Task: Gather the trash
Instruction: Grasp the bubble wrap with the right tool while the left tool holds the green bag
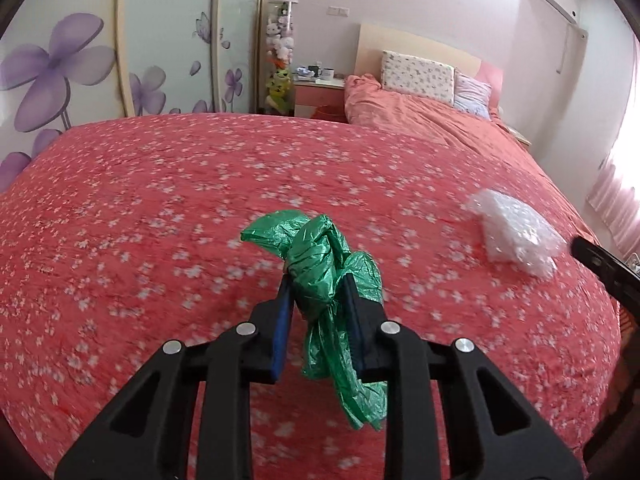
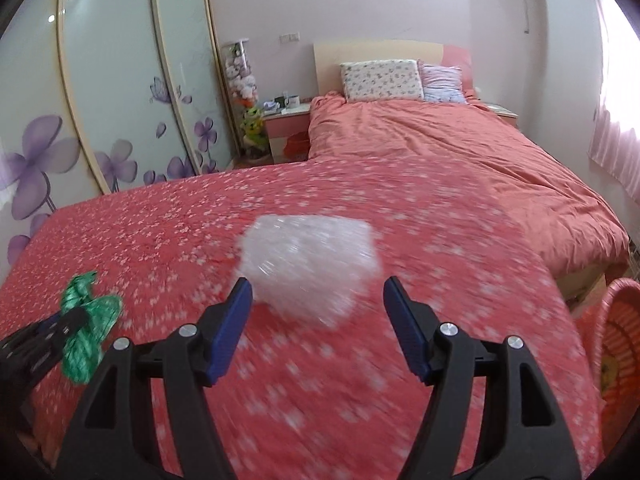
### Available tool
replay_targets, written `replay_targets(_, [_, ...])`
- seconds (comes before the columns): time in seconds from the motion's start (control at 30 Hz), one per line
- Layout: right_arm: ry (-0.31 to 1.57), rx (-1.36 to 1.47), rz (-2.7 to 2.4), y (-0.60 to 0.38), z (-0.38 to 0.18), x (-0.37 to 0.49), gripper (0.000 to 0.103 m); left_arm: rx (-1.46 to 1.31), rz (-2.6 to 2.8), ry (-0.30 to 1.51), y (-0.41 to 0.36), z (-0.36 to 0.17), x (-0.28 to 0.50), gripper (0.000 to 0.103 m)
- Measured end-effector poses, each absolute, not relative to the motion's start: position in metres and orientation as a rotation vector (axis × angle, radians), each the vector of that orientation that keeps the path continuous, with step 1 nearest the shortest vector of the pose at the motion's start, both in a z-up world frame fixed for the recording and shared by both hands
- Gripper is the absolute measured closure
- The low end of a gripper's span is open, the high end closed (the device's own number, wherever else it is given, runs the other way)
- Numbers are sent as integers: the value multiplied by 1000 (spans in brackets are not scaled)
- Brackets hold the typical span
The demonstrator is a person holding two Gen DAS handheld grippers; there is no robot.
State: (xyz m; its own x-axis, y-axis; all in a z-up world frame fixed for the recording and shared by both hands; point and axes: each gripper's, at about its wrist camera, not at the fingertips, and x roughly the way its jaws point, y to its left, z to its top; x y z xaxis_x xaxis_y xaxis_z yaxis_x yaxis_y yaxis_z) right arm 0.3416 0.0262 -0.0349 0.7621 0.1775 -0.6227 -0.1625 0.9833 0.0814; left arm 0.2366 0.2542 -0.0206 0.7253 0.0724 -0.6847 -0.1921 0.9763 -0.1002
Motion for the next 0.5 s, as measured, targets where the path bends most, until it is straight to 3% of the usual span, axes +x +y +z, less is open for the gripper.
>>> replay_targets(0.23, [763,-50,118,73,-56,392,37,-166,139,733,267,-15,245,78])
replay_targets(0.3, [813,-71,105,74,-65,399,47,-160,132,731,266,-13,246,78])
replay_targets(0.4, [839,-66,97,65,-72,396,83,-150,121,730,265,-11,249,78])
replay_targets(0.5, [838,-47,92,53,-71,385,89,-143,114,731,259,-11,249,78])
